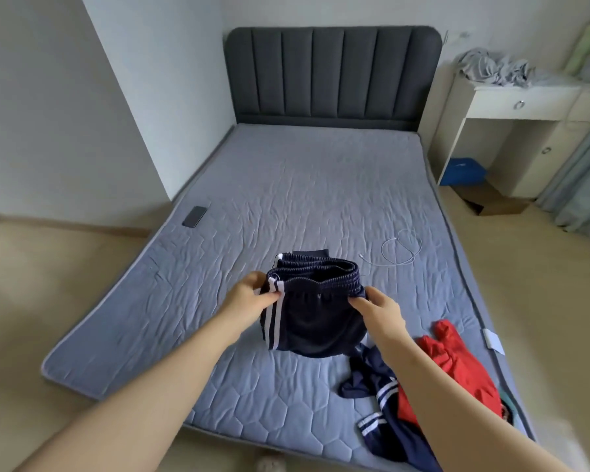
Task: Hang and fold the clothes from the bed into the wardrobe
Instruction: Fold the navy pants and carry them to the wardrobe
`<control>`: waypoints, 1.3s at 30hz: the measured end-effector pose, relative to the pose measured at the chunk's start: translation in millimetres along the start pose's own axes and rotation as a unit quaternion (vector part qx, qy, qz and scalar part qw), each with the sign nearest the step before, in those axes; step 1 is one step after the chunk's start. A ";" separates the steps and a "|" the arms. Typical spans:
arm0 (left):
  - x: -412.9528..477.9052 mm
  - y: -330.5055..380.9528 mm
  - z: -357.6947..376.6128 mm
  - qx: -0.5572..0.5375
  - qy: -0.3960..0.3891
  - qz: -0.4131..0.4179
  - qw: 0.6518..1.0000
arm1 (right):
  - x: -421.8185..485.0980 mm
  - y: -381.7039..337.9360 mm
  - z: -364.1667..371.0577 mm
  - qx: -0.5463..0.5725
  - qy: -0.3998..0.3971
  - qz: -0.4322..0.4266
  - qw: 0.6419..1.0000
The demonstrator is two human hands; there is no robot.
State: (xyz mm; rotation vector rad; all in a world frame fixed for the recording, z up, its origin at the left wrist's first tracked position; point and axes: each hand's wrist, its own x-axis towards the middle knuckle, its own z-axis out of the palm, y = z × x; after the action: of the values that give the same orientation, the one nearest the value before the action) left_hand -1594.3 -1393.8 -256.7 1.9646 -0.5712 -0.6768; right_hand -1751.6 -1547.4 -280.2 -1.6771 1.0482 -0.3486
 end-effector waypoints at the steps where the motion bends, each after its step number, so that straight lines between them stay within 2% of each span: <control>1: -5.7 -6.9 3.5 -0.009 -0.012 -0.004 1.000 | -6.1 7.8 1.8 0.012 -0.018 0.003 1.000; 6: -21.8 -31.6 16.9 0.012 -0.047 -0.012 0.999 | -25.6 37.2 3.7 0.102 -0.055 0.022 0.993; 11: -29.2 -55.0 24.7 0.088 -0.056 -0.025 0.994 | -33.0 62.8 12.3 0.093 -0.052 0.035 0.994; 17: -46.9 -80.5 35.7 0.120 -0.090 -0.043 0.988 | -46.5 86.9 19.2 0.080 -0.055 0.072 0.993; 19: -52.2 -95.7 38.3 0.128 -0.115 -0.064 0.983 | -53.2 98.8 20.8 0.044 -0.069 0.084 0.993; 22: -60.5 -114.3 38.7 0.126 -0.156 -0.110 0.973 | -63.0 113.7 23.9 -0.079 -0.101 0.069 0.989; 25: -66.1 -124.5 38.8 0.104 -0.175 -0.147 0.968 | -69.7 122.1 29.4 -0.117 -0.135 0.081 0.981; 36: 1.9 -116.1 40.2 0.082 -0.121 -0.130 0.981 | -10.5 104.7 42.4 -0.113 -0.071 0.076 0.988; 39: 47.1 -113.1 44.0 0.071 -0.092 -0.129 0.985 | 29.6 95.7 50.9 -0.170 -0.034 0.064 0.983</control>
State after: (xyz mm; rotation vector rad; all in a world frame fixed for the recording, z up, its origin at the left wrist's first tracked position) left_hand -1576.0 -1401.5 -385.4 2.1449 -0.4912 -1.0107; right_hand -1744.5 -1541.9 -392.2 -1.8958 1.2088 -0.0269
